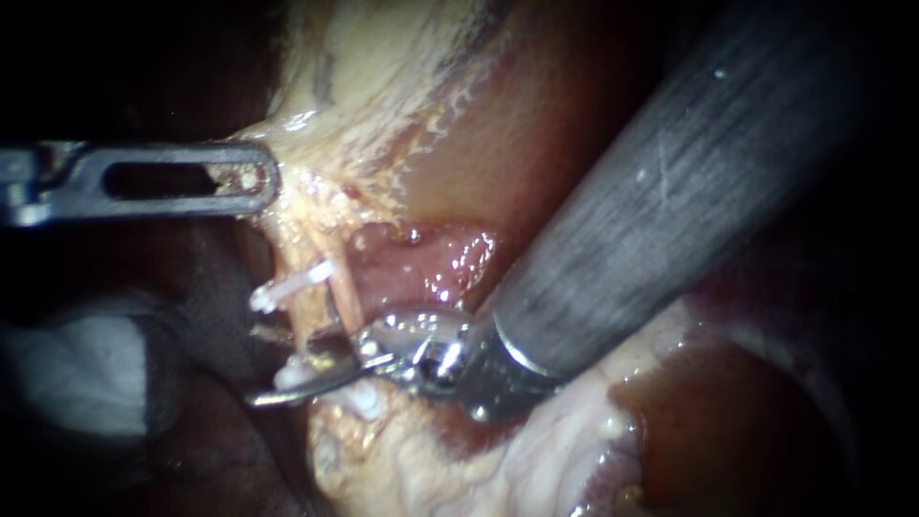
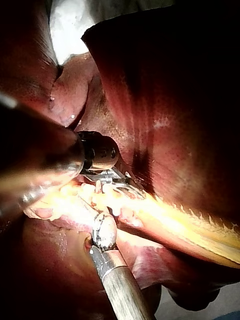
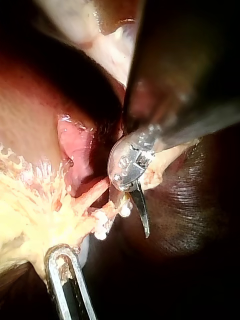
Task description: Go to the cutting position left tube
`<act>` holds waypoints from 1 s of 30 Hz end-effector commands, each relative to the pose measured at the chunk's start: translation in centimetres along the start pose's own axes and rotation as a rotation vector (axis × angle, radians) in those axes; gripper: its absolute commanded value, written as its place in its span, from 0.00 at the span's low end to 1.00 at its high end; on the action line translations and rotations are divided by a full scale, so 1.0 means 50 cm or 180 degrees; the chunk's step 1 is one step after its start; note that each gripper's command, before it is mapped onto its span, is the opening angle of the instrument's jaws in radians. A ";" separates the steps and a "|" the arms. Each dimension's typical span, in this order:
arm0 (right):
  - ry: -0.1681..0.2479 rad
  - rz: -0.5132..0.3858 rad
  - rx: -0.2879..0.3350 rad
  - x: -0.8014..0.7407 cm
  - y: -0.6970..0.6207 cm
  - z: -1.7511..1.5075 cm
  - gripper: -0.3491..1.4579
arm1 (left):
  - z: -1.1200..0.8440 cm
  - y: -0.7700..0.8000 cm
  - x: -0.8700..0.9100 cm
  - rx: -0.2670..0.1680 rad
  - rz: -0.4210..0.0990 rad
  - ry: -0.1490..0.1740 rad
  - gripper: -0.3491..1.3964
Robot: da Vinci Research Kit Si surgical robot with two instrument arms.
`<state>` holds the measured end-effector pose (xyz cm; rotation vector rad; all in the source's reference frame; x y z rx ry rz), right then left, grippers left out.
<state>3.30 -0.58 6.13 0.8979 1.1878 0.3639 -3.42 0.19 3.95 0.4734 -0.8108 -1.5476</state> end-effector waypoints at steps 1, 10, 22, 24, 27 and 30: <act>-0.0001 0.0002 -0.0001 0.0000 0.0001 0.0001 0.93 | 0.0000 0.0000 0.0000 -0.0002 -0.0001 -0.0001 0.00; 0.0003 0.0005 -0.0010 0.0005 0.0004 0.0012 0.89 | 0.0000 -0.0001 0.0001 -0.0002 -0.0001 -0.0002 0.00; -0.0146 0.0066 -0.0263 0.0013 0.0026 0.0032 0.00 | 0.0000 -0.0004 0.0002 -0.0004 -0.0002 -0.0003 0.00; -0.0365 0.0083 -0.0424 0.0015 0.0032 0.0035 0.00 | 0.0000 -0.0004 0.0002 -0.0004 -0.0003 -0.0003 0.00; -0.0446 0.0064 -0.0463 0.0017 0.0040 0.0030 0.00 | 0.0000 -0.0004 0.0002 -0.0004 -0.0003 -0.0003 0.00; -0.0444 0.0071 -0.0465 0.0022 0.0041 0.0028 0.00 | -0.0001 -0.0004 0.0002 -0.0004 -0.0003 -0.0003 0.00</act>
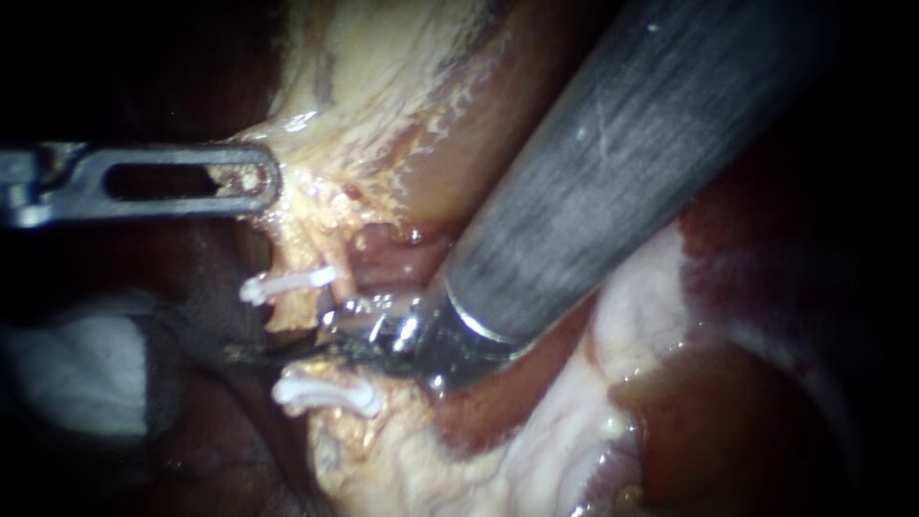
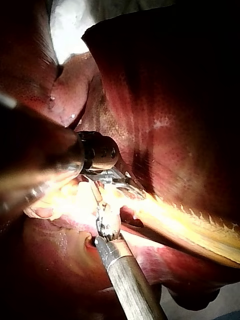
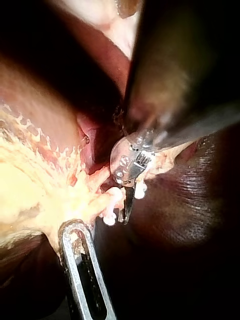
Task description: Go to the cutting position left tube
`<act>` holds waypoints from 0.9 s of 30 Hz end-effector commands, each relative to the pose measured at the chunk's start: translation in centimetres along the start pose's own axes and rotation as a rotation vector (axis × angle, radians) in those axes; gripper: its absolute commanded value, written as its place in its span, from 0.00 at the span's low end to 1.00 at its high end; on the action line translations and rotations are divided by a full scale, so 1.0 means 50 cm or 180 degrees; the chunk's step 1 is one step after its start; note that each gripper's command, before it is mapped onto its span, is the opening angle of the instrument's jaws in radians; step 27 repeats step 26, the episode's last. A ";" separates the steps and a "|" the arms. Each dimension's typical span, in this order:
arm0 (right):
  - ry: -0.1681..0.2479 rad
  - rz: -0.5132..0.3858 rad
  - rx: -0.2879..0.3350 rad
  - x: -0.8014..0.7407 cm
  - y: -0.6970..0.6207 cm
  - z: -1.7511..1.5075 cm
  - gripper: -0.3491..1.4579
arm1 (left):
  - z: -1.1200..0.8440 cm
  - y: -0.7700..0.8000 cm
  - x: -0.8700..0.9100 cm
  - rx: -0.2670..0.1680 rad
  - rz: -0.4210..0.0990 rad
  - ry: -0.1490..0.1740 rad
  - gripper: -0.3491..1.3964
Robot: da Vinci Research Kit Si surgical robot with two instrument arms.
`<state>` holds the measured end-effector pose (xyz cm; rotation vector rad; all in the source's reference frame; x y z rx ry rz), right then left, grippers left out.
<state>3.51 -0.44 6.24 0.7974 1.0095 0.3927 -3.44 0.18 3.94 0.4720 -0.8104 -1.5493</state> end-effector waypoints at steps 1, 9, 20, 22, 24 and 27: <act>0.0006 0.0005 -0.0002 0.0003 -0.0002 -0.0001 0.00 | -0.0001 0.0000 0.0000 0.0000 0.0000 0.0000 0.00; 0.0007 0.0007 -0.0001 0.0006 -0.0004 -0.0003 0.00 | -0.0002 0.0000 0.0000 0.0000 0.0000 0.0000 0.00; 0.0008 0.0012 -0.0001 0.0009 -0.0003 -0.0006 0.00 | -0.0003 0.0000 0.0000 0.0000 0.0000 0.0000 0.00; 0.0008 0.0013 -0.0001 0.0009 -0.0003 -0.0007 0.00 | -0.0003 0.0000 0.0000 0.0000 0.0000 0.0001 0.00; 0.0008 0.0014 -0.0001 0.0010 -0.0003 -0.0007 0.00 | -0.0003 0.0000 0.0000 0.0000 0.0000 0.0001 0.00; 0.0008 0.0014 0.0000 0.0010 -0.0003 -0.0008 0.00 | -0.0003 0.0000 0.0000 0.0000 0.0000 0.0001 0.00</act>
